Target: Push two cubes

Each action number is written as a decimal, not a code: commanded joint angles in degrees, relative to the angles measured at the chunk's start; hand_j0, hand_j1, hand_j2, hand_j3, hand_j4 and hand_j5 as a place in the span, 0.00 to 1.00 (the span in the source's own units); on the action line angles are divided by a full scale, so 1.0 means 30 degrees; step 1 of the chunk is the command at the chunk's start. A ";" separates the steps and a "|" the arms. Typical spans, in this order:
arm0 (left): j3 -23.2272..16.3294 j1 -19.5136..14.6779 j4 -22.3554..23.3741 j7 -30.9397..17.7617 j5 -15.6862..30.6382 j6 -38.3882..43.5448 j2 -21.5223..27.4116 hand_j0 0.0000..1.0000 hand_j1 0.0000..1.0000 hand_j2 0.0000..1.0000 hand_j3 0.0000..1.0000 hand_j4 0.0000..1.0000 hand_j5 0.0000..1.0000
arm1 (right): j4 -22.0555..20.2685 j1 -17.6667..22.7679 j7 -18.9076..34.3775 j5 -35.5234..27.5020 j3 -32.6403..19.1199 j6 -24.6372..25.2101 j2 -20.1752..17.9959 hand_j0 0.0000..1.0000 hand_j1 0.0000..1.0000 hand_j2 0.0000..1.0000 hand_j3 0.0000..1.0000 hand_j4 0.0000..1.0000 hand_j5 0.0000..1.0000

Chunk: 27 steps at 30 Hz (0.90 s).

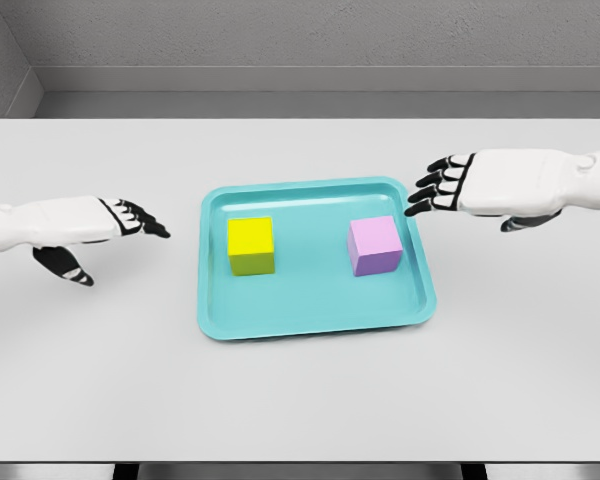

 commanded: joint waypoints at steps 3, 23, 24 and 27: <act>-0.0068 -0.0059 -0.0213 -0.0058 0.0077 0.0046 0.0018 0.91 0.91 0.91 0.91 0.91 0.91 | 0.0218 -0.0001 -0.0007 -0.0104 -0.1310 0.0050 -0.0157 1.00 1.00 1.00 1.00 1.00 1.00; -0.0185 -0.0674 0.0695 -0.0767 -0.1505 0.0046 -0.3350 0.00 0.00 0.00 0.00 0.00 0.00 | 0.1566 0.0058 -0.0007 0.4144 0.2792 0.0050 0.1806 0.07 0.07 0.07 0.07 0.07 0.07; -0.0185 -0.0703 0.0666 -0.0767 -0.1505 0.0046 -0.3410 0.00 0.00 0.00 0.00 0.00 0.00 | 0.1975 0.0029 -0.0007 0.4173 0.2821 0.0050 0.2127 0.07 0.07 0.07 0.07 0.07 0.07; -0.0214 -0.0850 0.0753 -0.0767 -0.2119 0.0046 -0.3994 0.00 0.00 0.00 0.00 0.00 0.00 | 0.3235 -0.0118 -0.0007 0.4173 0.2821 0.0050 0.2948 0.07 0.07 0.07 0.07 0.07 0.07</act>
